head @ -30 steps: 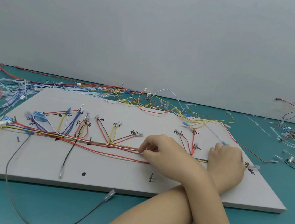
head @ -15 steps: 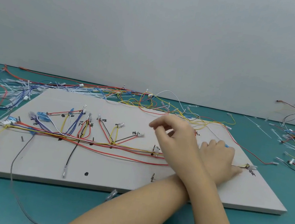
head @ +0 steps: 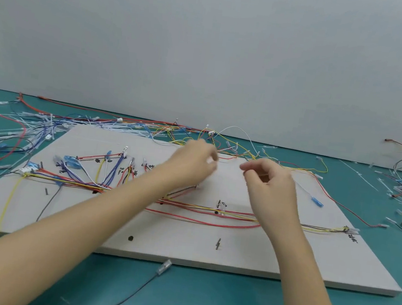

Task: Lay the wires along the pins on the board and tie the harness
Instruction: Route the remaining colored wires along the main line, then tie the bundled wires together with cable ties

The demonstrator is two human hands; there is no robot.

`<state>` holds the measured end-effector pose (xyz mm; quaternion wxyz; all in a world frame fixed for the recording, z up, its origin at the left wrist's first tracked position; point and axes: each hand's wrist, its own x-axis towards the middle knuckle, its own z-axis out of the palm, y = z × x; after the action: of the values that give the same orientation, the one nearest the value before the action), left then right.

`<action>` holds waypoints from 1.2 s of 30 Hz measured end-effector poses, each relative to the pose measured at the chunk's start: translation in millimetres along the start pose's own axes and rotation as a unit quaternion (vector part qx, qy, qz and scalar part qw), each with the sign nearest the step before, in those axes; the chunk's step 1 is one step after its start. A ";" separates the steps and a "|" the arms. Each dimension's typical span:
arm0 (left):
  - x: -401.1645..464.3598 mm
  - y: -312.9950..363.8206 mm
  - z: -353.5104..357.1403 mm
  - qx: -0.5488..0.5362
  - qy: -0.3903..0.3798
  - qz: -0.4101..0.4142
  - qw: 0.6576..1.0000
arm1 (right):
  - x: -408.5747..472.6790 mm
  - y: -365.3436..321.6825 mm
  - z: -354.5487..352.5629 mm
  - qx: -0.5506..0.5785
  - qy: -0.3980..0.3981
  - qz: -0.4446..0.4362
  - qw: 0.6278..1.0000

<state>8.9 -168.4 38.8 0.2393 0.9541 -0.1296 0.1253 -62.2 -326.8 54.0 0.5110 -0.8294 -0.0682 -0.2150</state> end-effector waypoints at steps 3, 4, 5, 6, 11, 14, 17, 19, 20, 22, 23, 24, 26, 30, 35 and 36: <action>6.7 -60.1 -21.4 0.022 0.073 -0.077 0.994 | -3.8 2.0 5.7 -0.050 -0.060 0.000 0.997; 8.7 -79.0 -26.7 0.041 0.084 -0.110 0.989 | -5.0 2.4 6.7 -0.060 -0.074 0.001 0.995; 9.1 -96.6 -30.6 0.063 0.092 -0.142 0.984 | -5.6 2.8 7.5 -0.067 -0.087 0.001 0.994; 8.0 -112.3 -34.7 0.084 0.092 -0.177 0.976 | -6.0 3.2 8.0 -0.074 -0.098 0.000 0.992; 7.1 -162.6 -45.3 0.085 0.054 -0.246 0.964 | -9.9 5.0 12.6 -0.101 -0.136 0.001 0.985; 10.7 -171.5 -46.9 0.063 0.015 -0.261 0.963 | -10.8 6.7 14.7 -0.104 -0.150 0.002 0.983; 14.7 -175.7 -48.4 0.067 -0.018 -0.273 0.959 | -11.0 9.3 15.6 -0.108 -0.167 0.003 0.980; 16.8 -176.2 -51.6 0.105 -0.036 -0.277 0.955 | -11.5 10.9 16.1 -0.108 -0.176 0.006 0.978; 18.2 -176.6 -53.2 0.132 -0.047 -0.279 0.950 | -12.1 11.0 16.4 -0.109 -0.181 0.006 0.977; 20.5 -176.5 -55.4 0.169 -0.067 -0.285 0.941 | -12.7 10.7 17.5 -0.112 -0.191 0.002 0.975; 21.9 -176.3 -56.1 0.178 -0.075 -0.288 0.938 | -13.0 10.4 18.3 -0.111 -0.194 0.000 0.975; 22.7 -176.1 -56.2 0.182 -0.080 -0.291 0.936 | -13.4 9.9 18.8 -0.111 -0.196 -0.003 0.974; 23.6 -176.5 -56.7 0.187 -0.085 -0.293 0.934 | -14.3 9.7 19.8 -0.115 -0.201 -0.007 0.973; 25.0 -179.9 -56.1 0.179 -0.089 -0.295 0.934 | -14.0 11.4 18.5 -0.122 -0.203 -0.005 0.972; 25.2 -181.7 -49.3 0.164 -0.051 -0.308 0.936 | -13.2 13.3 17.6 -0.137 -0.205 -0.004 0.969; 24.7 -182.2 -48.4 0.155 -0.036 -0.310 0.937 | -13.1 14.3 17.8 -0.153 -0.204 -0.005 0.967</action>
<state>79.4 5.9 10.3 0.1102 0.9761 0.1851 0.0294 -64.1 -316.5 29.9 0.3525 -0.9235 -0.1419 -0.0515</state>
